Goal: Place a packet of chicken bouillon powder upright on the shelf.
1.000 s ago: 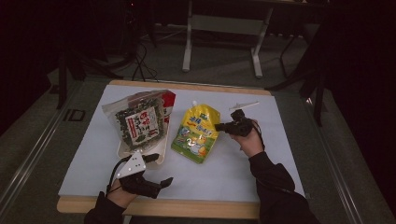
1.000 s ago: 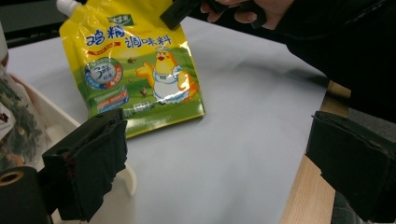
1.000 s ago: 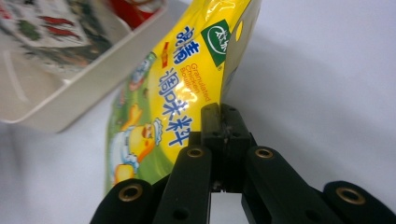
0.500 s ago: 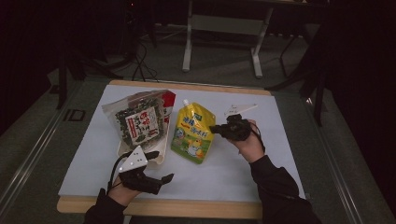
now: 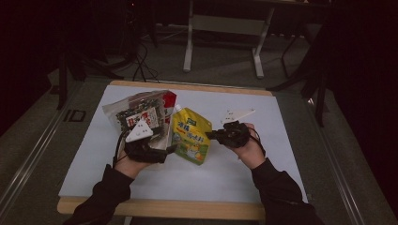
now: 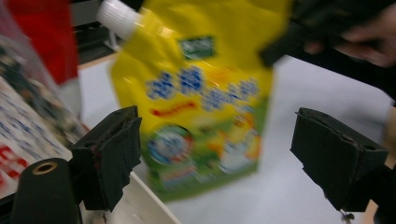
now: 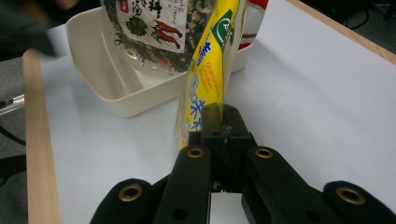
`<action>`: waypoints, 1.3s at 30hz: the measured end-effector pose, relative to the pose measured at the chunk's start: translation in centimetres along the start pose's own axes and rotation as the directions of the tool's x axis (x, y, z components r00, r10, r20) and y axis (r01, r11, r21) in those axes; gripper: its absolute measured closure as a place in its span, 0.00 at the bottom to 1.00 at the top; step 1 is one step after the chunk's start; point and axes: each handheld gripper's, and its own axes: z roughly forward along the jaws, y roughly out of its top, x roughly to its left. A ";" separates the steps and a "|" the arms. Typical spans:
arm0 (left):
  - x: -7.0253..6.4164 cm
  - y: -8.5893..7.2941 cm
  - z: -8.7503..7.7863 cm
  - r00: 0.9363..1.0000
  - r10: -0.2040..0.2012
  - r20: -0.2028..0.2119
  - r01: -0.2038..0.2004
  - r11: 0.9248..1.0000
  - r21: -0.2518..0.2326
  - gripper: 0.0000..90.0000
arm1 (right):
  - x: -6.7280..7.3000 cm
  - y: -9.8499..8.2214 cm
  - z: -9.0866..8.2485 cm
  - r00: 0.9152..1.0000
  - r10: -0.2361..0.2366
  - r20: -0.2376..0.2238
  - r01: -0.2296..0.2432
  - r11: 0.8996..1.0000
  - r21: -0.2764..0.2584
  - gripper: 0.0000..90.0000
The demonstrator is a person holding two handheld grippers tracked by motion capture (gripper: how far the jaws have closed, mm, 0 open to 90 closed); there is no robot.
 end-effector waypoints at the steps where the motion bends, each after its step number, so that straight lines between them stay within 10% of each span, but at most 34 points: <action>1: 0.5 0.2 0.4 1.000 -0.007 -0.009 0.007 1.000 0.000 0.22 | 0.1 0.0 0.0 1.000 -0.003 -0.005 0.003 1.000 0.002 1.00; 14: 3.8 1.6 4.1 0.998 0.055 0.011 -0.056 0.997 0.048 0.26 | 0.9 0.0 -0.2 0.999 -0.030 -0.037 0.030 1.000 0.003 1.00; 21: 4.6 1.5 4.8 0.992 0.068 0.107 -0.075 0.995 0.060 0.48 | 1.0 -0.1 -0.2 0.998 -0.041 -0.040 0.041 0.999 0.006 1.00; 30: 4.6 1.3 3.9 0.993 0.102 0.062 -0.106 0.992 0.067 0.88 | 0.5 -0.4 -0.2 0.999 -0.017 -0.039 0.017 1.000 0.005 1.00; 39: 4.2 1.1 3.5 0.991 0.127 0.050 -0.130 0.990 0.059 1.00 | -0.1 -0.6 0.5 0.999 0.013 -0.050 -0.013 1.000 0.001 0.93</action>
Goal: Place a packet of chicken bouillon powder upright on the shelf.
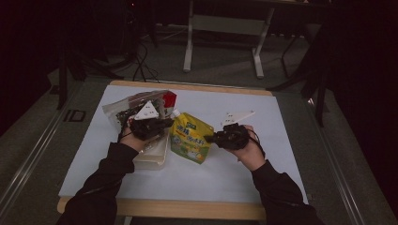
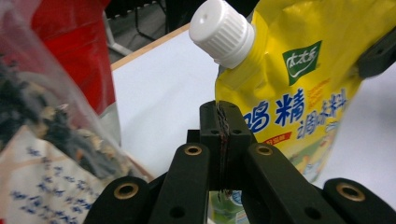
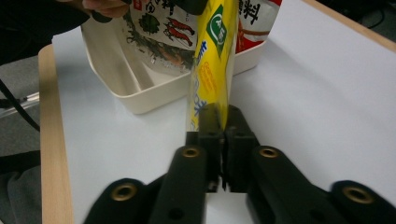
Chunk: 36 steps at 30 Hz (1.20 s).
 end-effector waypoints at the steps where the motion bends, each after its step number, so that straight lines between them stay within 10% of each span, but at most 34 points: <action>1: -0.2 0.0 0.0 1.000 0.011 -0.003 -0.011 1.000 0.001 1.00 | 0.0 0.0 0.0 1.000 0.000 0.000 0.000 1.000 0.000 0.93; 16: -0.6 -0.3 -1.6 0.999 -0.028 0.036 0.029 0.999 -0.024 0.97 | 0.7 0.4 0.4 0.999 -0.050 0.010 0.050 0.999 0.002 1.00; 23: -0.8 0.2 -2.3 0.994 -0.078 0.077 0.082 0.995 -0.049 0.55 | 1.1 1.2 -1.5 0.997 -0.081 0.005 0.081 0.996 -0.032 1.00; 36: -5.9 0.4 -2.2 0.984 -0.047 0.174 0.056 0.997 -0.048 0.18 | 0.9 3.2 -4.5 0.991 -0.134 0.027 0.136 0.988 -0.074 1.00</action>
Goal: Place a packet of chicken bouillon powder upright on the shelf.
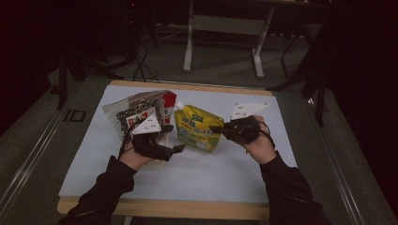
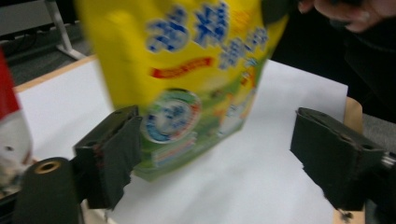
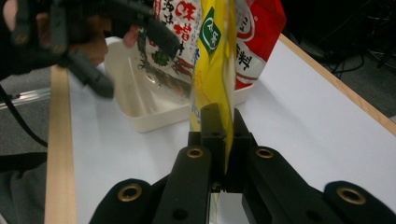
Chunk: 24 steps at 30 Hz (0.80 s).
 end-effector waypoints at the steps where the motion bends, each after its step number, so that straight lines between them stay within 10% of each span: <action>1: -0.4 -0.2 0.2 1.000 -0.005 0.014 0.005 1.000 0.009 0.17 | 0.0 0.1 0.0 1.000 -0.002 -0.001 0.002 1.000 -0.004 1.00; 11: -5.0 -2.4 2.4 0.996 0.062 0.068 -0.065 0.997 0.044 0.07 | 0.9 1.5 0.3 0.999 -0.038 -0.036 0.037 0.999 -0.024 1.00; 24: -7.2 -5.1 4.6 0.978 0.115 0.174 -0.138 0.982 0.130 0.08 | 1.8 3.2 1.6 0.994 -0.073 -0.084 0.068 0.995 -0.068 1.00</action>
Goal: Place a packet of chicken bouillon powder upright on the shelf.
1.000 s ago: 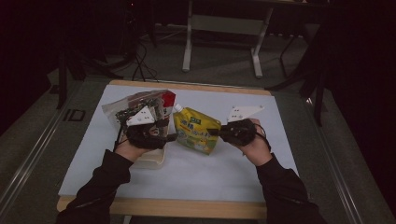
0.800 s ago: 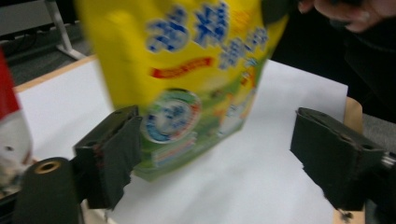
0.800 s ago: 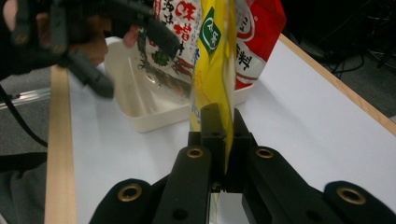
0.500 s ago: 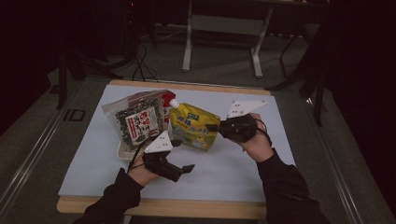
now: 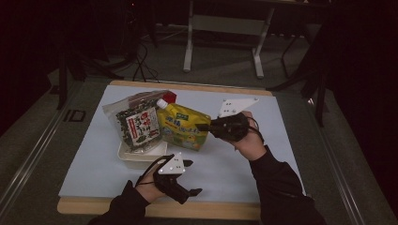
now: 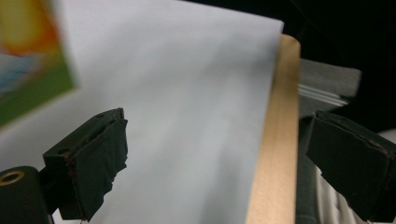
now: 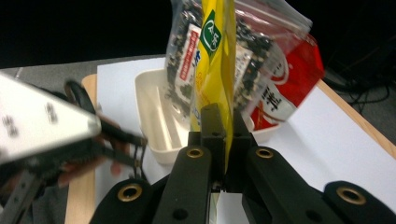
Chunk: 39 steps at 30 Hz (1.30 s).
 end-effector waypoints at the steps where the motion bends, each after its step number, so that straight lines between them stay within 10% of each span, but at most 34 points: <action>1: -0.2 -0.2 0.4 1.000 0.004 0.018 -0.004 1.000 0.011 0.08 | 0.0 0.1 0.1 1.000 0.002 -0.005 -0.002 1.000 -0.002 1.00; 15: -0.6 -1.4 2.1 0.995 0.014 0.095 -0.021 0.997 0.076 0.08 | 1.0 1.8 3.5 0.995 -0.027 -0.093 0.024 0.999 -0.037 1.00; 39: 0.5 -2.7 2.4 0.995 -0.019 0.098 0.011 0.996 0.085 0.08 | 1.8 2.1 11.7 0.958 -0.056 -0.282 0.054 0.998 -0.013 1.00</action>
